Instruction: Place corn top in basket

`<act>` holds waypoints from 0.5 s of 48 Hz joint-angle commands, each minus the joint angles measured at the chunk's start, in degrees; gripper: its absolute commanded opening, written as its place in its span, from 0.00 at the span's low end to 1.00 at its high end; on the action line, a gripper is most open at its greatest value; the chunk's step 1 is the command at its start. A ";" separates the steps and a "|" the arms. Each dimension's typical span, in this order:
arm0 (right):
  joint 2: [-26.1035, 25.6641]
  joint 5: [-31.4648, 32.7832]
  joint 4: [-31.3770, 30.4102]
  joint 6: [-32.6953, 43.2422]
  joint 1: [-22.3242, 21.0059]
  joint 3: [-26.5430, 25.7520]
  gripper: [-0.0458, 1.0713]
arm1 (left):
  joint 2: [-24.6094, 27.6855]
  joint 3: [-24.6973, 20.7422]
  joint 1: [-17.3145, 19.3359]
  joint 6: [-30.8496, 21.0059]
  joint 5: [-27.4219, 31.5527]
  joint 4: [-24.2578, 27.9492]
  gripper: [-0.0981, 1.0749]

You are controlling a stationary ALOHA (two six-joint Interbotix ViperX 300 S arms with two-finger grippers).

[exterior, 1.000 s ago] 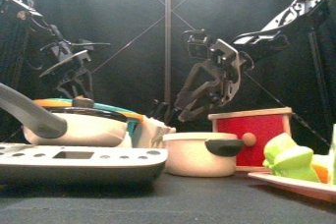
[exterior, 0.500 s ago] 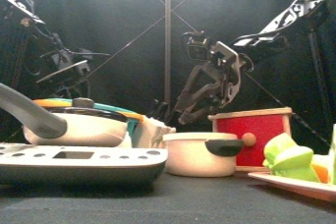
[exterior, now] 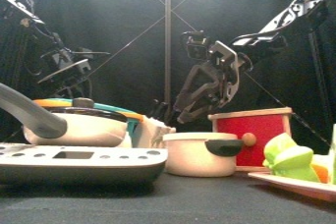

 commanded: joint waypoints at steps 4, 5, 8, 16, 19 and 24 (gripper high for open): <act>-0.97 -0.18 0.00 -0.09 -0.26 -1.58 0.84 | 0.00 -0.35 -0.09 0.26 -3.08 -0.18 0.83; -0.97 -0.18 0.00 -0.09 -0.26 -1.58 0.84 | 0.00 -0.35 -0.09 0.26 -3.43 0.00 0.83; -0.97 -0.18 0.00 -0.09 -0.26 -1.58 0.84 | 0.00 -0.26 -0.18 0.26 -4.13 -0.09 0.83; -0.88 -0.18 0.00 -0.09 -0.26 -1.67 0.84 | 0.09 -0.97 -0.18 0.26 -3.87 -2.29 0.83; -0.97 -0.18 0.00 -0.09 -0.26 -1.76 0.84 | 0.09 -1.05 -0.18 0.62 -4.22 -1.67 0.83; -0.97 -0.26 0.00 -0.09 -0.26 -1.76 0.84 | 0.18 -1.49 -0.79 2.55 -4.92 -0.53 0.83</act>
